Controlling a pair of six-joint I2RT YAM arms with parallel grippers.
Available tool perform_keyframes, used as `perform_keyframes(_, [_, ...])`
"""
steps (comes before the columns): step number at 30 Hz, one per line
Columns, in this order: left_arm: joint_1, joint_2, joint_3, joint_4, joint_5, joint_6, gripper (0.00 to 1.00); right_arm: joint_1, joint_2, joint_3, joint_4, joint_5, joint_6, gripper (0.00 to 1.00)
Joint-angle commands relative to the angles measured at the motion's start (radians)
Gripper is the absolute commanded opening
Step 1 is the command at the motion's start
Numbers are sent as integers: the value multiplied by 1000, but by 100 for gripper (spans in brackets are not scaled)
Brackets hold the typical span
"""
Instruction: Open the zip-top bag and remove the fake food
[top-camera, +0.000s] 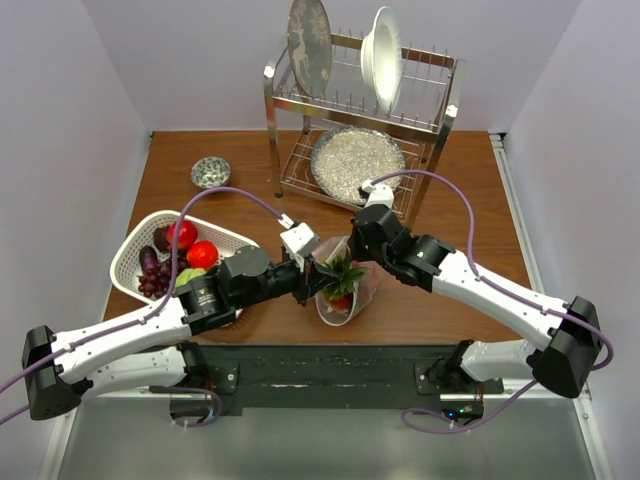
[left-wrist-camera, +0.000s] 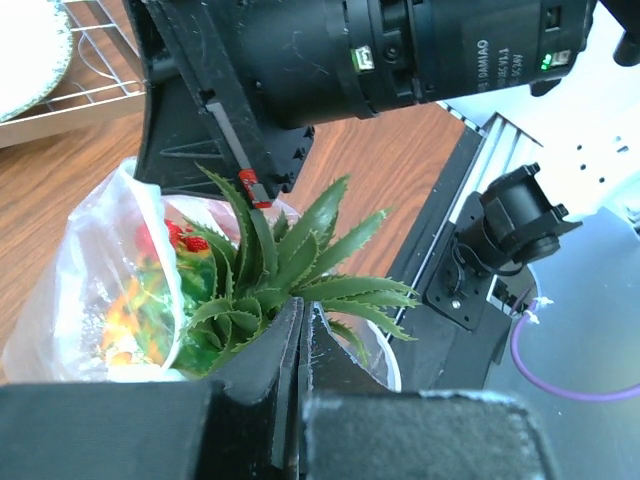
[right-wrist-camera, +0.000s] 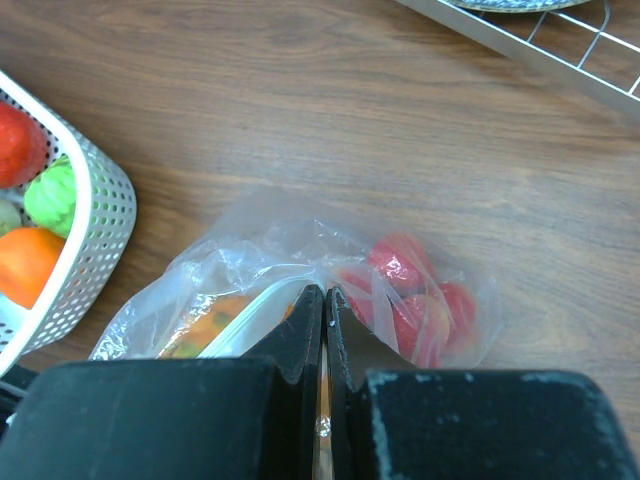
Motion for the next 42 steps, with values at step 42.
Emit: perform_keyframes(42, [18,-92,112,172,-129,-42,0,-7,-137,-161,92,3,43,0])
